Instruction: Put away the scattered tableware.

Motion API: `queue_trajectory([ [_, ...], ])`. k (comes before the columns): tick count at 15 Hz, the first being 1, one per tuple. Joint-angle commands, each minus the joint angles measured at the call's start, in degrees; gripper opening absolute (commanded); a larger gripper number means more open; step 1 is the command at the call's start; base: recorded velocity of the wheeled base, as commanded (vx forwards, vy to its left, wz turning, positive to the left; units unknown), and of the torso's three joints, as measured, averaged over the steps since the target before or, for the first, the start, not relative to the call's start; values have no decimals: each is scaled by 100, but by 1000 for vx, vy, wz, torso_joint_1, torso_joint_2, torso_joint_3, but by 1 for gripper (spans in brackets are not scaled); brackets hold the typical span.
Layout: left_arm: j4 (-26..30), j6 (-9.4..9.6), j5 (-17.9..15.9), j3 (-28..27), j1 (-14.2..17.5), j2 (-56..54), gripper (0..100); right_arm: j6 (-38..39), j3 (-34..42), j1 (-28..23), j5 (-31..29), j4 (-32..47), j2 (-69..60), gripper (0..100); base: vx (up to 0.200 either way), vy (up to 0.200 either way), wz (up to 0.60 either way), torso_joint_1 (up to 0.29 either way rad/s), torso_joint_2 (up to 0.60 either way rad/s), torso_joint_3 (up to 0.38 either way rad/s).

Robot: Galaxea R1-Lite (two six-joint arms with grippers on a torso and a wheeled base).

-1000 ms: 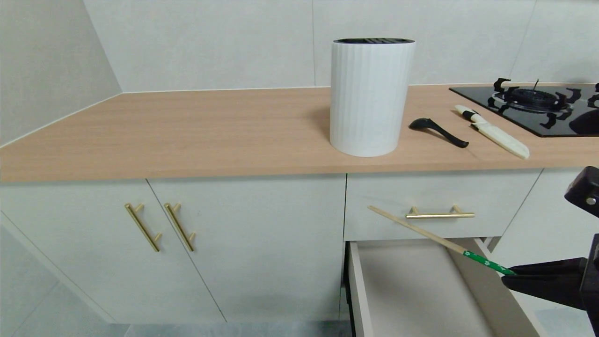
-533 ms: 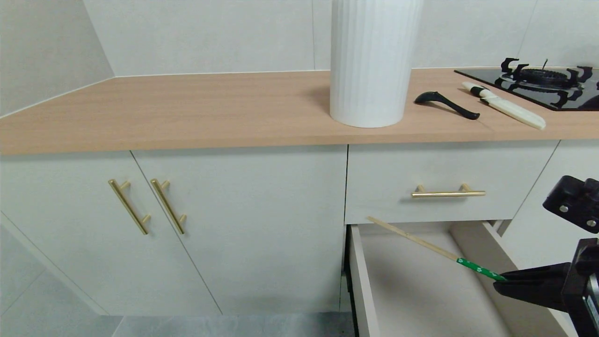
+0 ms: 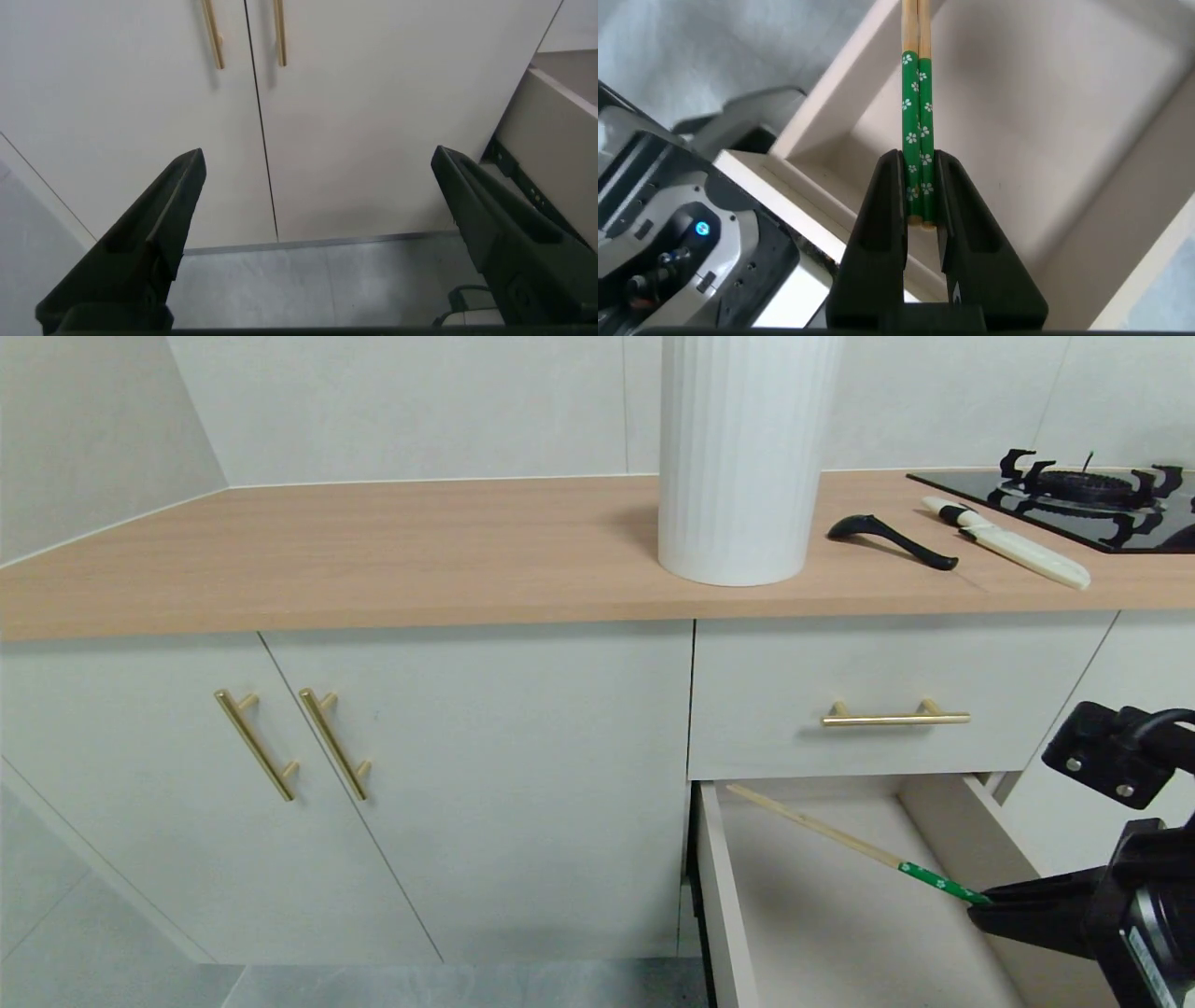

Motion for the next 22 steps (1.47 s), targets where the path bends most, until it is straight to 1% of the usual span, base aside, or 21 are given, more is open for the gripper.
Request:
queue_trajectory([
  [1,0,-1,-2,0,1,9,100,5,14,-31,-49,-6,540,0,0,0,0,0,0,0],
  [2,0,-1,-2,0,1,9,100,23,-4,-48,-66,-6,751,0,0,0,0,0,0,0],
  [4,0,-1,-2,0,1,9,100,41,-39,-145,-304,-6,1032,0,0,0,0,0,0,0],
  [5,0,-1,-2,0,1,9,100,58,-65,-215,-611,-32,1252,0,0,0,0,0,0,0],
  [6,0,-1,-2,0,1,9,100,155,-92,-250,-822,-155,1498,0,0,0,0,0,0,0],
  [7,0,-1,-2,0,1,9,100,410,-100,-250,-875,-305,1735,0,0,0,0,0,0,0],
  [10,0,-1,-2,0,1,9,100,937,-118,-250,-875,-1043,2509,0,0,0,0,0,0,0],
  [11,0,-1,-2,0,1,9,100,999,-118,-250,-875,-1113,2588,0,0,0,0,0,0,0],
  [12,0,-1,-2,0,1,9,100,1447,-127,-250,-936,-1720,3194,0,0,0,0,0,0,0],
  [14,0,-1,-2,0,1,9,100,1658,-127,-250,-1165,-2300,3678,0,0,0,0,0,0,0],
  [15,0,-1,-2,0,1,9,100,1737,-109,-242,-1288,-2449,3809,0,0,0,0,0,0,0],
  [22,0,-1,-2,0,1,9,100,1746,-118,-233,-1367,-2678,4495,0,0,0,0,0,0,0],
])
